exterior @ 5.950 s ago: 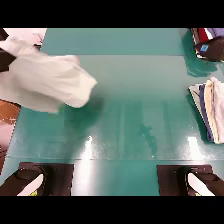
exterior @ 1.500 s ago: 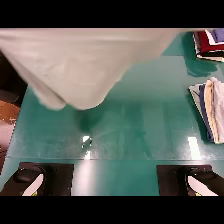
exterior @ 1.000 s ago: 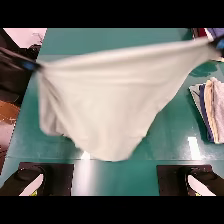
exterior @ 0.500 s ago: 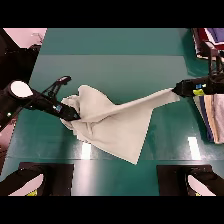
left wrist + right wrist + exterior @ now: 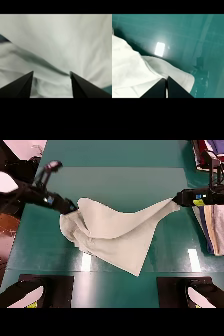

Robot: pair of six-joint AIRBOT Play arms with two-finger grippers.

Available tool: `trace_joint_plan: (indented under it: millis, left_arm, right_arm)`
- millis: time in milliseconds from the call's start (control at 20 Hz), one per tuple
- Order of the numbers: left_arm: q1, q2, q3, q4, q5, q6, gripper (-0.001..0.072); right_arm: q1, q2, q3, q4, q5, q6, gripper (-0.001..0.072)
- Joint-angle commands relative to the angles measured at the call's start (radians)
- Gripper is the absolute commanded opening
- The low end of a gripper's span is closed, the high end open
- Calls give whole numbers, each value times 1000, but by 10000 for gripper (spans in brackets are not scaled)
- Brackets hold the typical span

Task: Fold the shirts.

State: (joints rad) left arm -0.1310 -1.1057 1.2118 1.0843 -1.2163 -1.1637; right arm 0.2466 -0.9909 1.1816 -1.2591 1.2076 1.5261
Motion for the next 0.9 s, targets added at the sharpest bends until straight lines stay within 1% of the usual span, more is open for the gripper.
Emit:
trace_joint_plan:
  millis: [0, 200, 350, 400, 450, 550, 700, 750, 800, 850]
  left_arm:
    - [0, -82, 93, 37, 111, -15, 535]
    - [1, -311, 93, 34, 124, -17, 535]
    - [24, -432, 93, -2, 125, -79, 535]
    - [41, -451, 93, -34, 129, -91, 536]
    - [60, -464, 93, -72, 135, -93, 573]
    - [82, -486, 93, -129, 149, -93, 573]
    - [79, -530, 93, -163, 158, -93, 572]
    - [79, -540, 93, -180, 185, -94, 570]
    - [79, -541, 93, -193, 225, -96, 519]
    - [79, -539, 93, -211, 257, -96, 339]
  right_arm:
    - [0, 1, -10, 1, -4, 0, 10]
    - [1, 0, -32, 2, 9, 3, 11]
    - [1, 1, -31, 2, 9, 3, 11]
    - [1, 0, -31, 2, 10, 3, 11]
    - [1, 1, -31, 2, 10, 3, 11]
    - [1, 0, -31, 2, 7, 3, 11]
    - [1, 1, -31, 2, 5, 3, 11]
    - [1, 1, -31, 3, 5, 3, 11]
    - [1, 1, -31, 5, 5, 4, 11]
    - [1, 1, -31, 10, 5, 4, 11]
